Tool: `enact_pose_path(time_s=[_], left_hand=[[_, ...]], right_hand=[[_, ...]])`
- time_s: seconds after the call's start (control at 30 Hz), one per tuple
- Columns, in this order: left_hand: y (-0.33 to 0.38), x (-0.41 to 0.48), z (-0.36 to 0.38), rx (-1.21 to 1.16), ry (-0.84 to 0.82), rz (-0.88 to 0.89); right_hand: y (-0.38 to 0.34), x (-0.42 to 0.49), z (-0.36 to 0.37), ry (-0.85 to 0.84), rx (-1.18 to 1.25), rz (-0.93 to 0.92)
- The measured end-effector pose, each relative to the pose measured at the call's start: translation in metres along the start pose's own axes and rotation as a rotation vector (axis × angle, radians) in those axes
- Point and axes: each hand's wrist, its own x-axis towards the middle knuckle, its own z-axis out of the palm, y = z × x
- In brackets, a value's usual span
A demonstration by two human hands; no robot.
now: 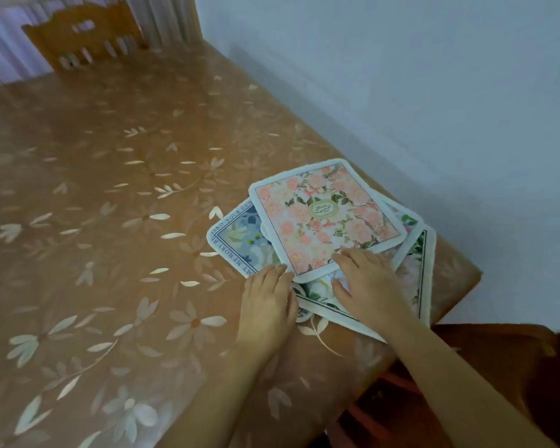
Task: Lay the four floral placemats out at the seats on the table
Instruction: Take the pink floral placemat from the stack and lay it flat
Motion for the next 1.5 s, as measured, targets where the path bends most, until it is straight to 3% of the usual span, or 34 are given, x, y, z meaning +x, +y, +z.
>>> enact_pose_path(time_s=[0.23,0.8,1.0,1.17,1.5], left_hand=[[-0.014,0.025,0.043,-0.03,-0.029,-0.013],[-0.025,0.037,0.093,-0.137,-0.085,-0.102],[-0.024,0.044,0.089,-0.183,-0.079,-0.132],[-0.017,0.056,0.074,-0.352,-0.057,-0.282],[-0.019,0.05,0.017,-0.473,0.086,-0.398]], right_hand=[[0.021,0.027,0.057,-0.126,0.042,-0.108],[0.056,0.047,0.103,-0.063,0.285,-0.136],[0.057,0.052,0.096,-0.04,0.422,-0.101],[0.05,0.053,0.085,-0.017,0.533,0.005],[0.05,0.04,0.045,0.067,0.538,0.015]])
